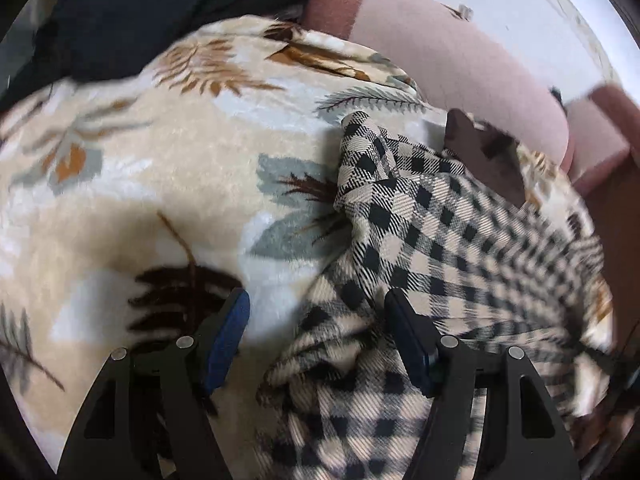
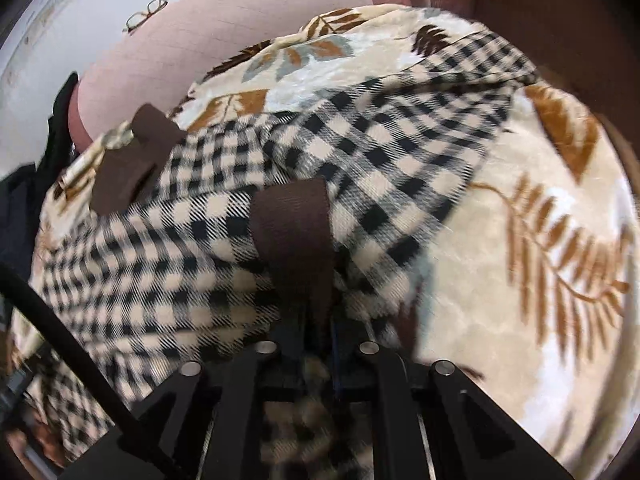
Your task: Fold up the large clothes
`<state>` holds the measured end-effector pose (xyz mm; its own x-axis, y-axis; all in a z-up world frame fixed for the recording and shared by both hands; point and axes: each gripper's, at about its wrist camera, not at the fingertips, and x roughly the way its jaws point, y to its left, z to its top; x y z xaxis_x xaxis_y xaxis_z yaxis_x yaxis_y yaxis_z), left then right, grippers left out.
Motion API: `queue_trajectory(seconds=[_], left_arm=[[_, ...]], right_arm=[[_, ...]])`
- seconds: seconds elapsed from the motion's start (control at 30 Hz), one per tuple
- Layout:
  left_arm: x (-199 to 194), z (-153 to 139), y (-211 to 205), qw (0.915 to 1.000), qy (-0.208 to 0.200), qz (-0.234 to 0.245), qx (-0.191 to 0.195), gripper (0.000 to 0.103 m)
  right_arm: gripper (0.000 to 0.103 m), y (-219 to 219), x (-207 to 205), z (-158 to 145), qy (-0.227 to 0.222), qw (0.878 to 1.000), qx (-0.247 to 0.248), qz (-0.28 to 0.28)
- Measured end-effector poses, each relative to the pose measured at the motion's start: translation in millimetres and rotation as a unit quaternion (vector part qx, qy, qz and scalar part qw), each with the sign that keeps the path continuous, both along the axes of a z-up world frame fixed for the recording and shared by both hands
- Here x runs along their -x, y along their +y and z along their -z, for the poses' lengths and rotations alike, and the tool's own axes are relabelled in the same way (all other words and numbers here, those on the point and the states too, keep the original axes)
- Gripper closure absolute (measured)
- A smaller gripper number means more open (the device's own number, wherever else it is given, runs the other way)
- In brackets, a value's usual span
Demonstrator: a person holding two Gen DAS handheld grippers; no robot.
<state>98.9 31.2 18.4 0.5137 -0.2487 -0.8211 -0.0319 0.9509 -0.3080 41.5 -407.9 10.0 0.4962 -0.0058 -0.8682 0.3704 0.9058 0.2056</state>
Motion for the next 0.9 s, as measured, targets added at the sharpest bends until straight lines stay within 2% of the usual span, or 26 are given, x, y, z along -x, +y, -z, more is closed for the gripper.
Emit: queue_trajectory(seconds=[0.03,0.07,0.13,0.2,0.3,0.37,0.43,0.47,0.57,0.67,0.77,0.8,0.83,0.87,0.9], left_arm=[[2.9,-1.2,2.0,0.9999,0.005,-0.002,0.012,0.034],[6.5,-2.7,4.8,0.9997,0.011,-0.001,0.023,0.034],[15.1,-7.9,12.1,0.9993,0.013,0.003,0.035,0.034],[23.1,-12.3,16.8,0.9996,0.011,0.003,0.026,0.034],[27.5,-12.8,23.7,0.9994,0.027,-0.001,0.019,0.034],[30.3,-15.5,32.3,0.9987,0.03,-0.012,0.039,0.034],[31.3,-21.2,40.2,0.9982,0.027,-0.023,0.049,0.034],[31.3,-24.0,43.5,0.9981,0.023,-0.026,0.05,0.034],[29.1,-27.9,49.0,0.9987,0.013,-0.029,0.039,0.034],[23.2,-23.1,52.4,0.9986,0.023,-0.034,0.033,0.034],[18.2,-18.3,59.1,0.9964,0.042,-0.038,0.062,0.034],[17.2,-18.3,60.8,0.9958,0.044,-0.041,0.069,0.034],[16.4,-18.9,62.8,0.9954,0.045,-0.044,0.073,0.034],[15.9,-19.6,64.6,0.9951,0.045,-0.047,0.074,0.034],[15.6,-20.1,66.8,0.9948,0.045,-0.051,0.076,0.034]], right_arm=[[0.089,2.4,12.4,-6.2,0.004,1.0,0.003,0.006],[0.085,4.7,21.8,-13.8,-0.001,1.0,0.009,0.013],[0.077,20.0,43.9,-43.4,-0.043,0.998,0.043,0.021],[0.073,42.2,47.0,-64.2,-0.073,0.996,0.052,-0.006],[0.068,96.6,16.2,-85.5,-0.11,0.986,0.001,-0.122],[0.048,146.5,-17.4,-91.2,-0.124,0.969,-0.014,-0.213],[0.039,197.5,-51.2,-88.3,-0.118,0.951,-0.003,-0.287],[0.039,227.7,-73.8,-84.0,-0.108,0.94,0.01,-0.322],[0.04,281.7,-116.7,-68.1,-0.087,0.923,0.061,-0.369],[0.04,313.3,-158.5,-47.1,-0.058,0.916,0.086,-0.389],[0.04,325.7,-185.0,-21.9,-0.028,0.91,0.116,-0.398],[0.042,327.8,-189.8,-16.8,-0.02,0.908,0.121,-0.401],[0.074,330.3,-192.1,-13.6,-0.013,0.906,0.117,-0.405],[0.098,330.2,-194.3,-11.1,0.003,0.907,0.098,-0.41],[0.099,329.8,-194.8,-13.3,0.0,0.908,0.088,-0.409]])
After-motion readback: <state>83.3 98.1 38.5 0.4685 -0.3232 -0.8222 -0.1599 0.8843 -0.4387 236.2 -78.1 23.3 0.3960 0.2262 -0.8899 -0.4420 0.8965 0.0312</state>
